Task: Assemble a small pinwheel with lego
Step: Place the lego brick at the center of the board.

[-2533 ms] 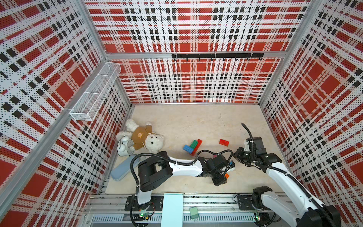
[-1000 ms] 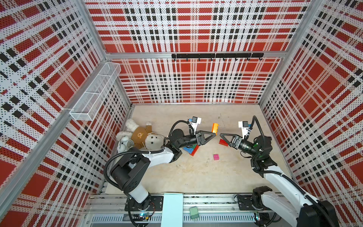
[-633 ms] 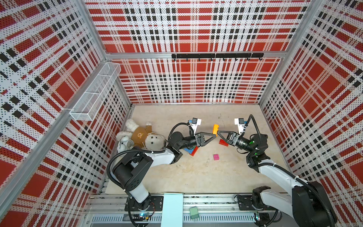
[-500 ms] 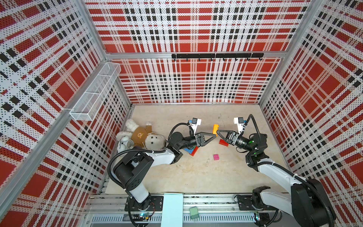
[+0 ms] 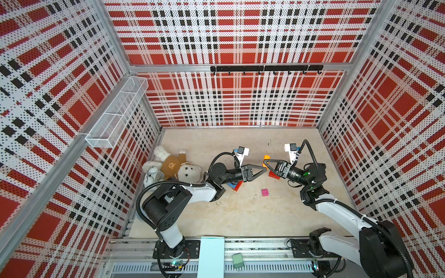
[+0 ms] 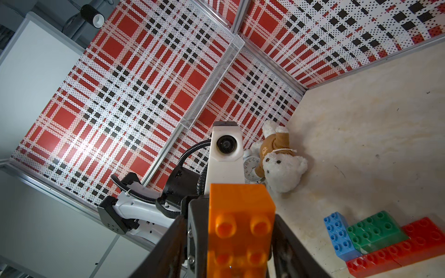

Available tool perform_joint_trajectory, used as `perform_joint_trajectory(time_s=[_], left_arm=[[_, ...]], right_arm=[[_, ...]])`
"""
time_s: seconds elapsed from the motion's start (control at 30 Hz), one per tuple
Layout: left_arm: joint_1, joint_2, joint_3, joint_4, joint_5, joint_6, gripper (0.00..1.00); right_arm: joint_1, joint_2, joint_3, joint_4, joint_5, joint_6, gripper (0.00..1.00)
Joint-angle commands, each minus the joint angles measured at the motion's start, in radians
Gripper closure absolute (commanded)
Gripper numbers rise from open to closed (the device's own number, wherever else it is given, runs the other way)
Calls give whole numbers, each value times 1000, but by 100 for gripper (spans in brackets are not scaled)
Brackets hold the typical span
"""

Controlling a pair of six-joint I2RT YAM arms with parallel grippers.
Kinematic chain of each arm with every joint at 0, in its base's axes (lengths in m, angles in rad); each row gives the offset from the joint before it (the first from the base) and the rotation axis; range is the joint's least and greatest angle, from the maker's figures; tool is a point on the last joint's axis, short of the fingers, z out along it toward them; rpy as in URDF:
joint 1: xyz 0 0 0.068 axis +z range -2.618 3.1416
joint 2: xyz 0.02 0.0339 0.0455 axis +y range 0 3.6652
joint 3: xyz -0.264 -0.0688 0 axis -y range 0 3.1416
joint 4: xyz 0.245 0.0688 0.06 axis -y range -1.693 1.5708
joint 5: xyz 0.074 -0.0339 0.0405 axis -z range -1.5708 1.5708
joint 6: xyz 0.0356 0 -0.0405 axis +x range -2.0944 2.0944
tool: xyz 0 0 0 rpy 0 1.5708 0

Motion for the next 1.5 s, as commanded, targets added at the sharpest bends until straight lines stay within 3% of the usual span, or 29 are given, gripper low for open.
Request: perform_joint_trajectory(time_s=[0.0,0.23,0.4,0.5,0.6,0.63,0.8,0.9,1.0,1.07,1.13,1.2,1.33,1.4,1.47], left_arm=[[6,-3,-11,54,17,-16,75],[8,-1,-14,52,16,-6,75],[8,0,-11,45,21,4,72],[7,-19,-16,13,21,36,64],[-1,-77,-27,-123,1,141,46],[-5,-102,-30,-177,-8,181,1],[-7,-257,-81,-433,-76,365,1],[-41,-422,-113,-748,-205,572,0],[-186,-581,-49,-1194,-579,868,1],[-306,-635,-12,-1353,-889,1007,1],[-352,-663,4,-1422,-1065,1014,0],[-323,-698,-21,-1443,-1138,930,1],[-151,-769,-94,-1423,-939,799,1],[-97,-815,-124,-1413,-913,755,0],[-89,-879,-119,-1466,-980,712,1]], right_arm=[[3,-21,14,15,18,-15,45],[2,-17,12,-2,24,-14,52],[2,-22,10,-47,35,-30,68],[2,-49,20,-133,44,-63,79],[3,-111,51,-355,90,-149,88],[2,-137,69,-450,116,-185,90],[3,-219,179,-922,271,-348,94],[17,-215,235,-1140,396,-393,95],[105,-173,292,-1305,587,-404,96],[180,-121,324,-1369,705,-373,96],[253,-56,343,-1367,767,-335,95],[336,29,374,-1371,846,-290,95],[438,196,437,-1406,947,-177,92],[464,253,433,-1377,956,-125,92],[488,287,432,-1362,975,-84,92]])
